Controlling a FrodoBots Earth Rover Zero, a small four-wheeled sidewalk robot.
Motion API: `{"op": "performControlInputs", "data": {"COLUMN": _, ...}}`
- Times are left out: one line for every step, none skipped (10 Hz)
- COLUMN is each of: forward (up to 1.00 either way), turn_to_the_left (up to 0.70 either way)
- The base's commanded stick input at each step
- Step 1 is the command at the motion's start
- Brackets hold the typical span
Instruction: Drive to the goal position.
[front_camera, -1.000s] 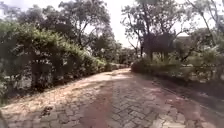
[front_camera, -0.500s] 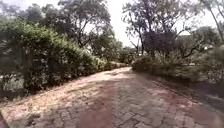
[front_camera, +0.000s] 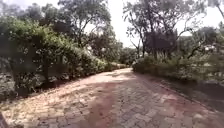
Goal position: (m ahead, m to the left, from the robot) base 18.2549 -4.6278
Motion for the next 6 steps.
{"op": "performControlInputs", "data": {"forward": 0.7, "turn_to_the_left": -0.07}}
{"op": "performControlInputs", "data": {"forward": 0.7, "turn_to_the_left": -0.25}}
{"op": "performControlInputs", "data": {"forward": 0.7, "turn_to_the_left": -0.35}}
{"op": "performControlInputs", "data": {"forward": 0.7, "turn_to_the_left": -0.35}}
{"op": "performControlInputs", "data": {"forward": 0.7, "turn_to_the_left": -0.35}}
{"op": "performControlInputs", "data": {"forward": 0.7, "turn_to_the_left": -0.35}}
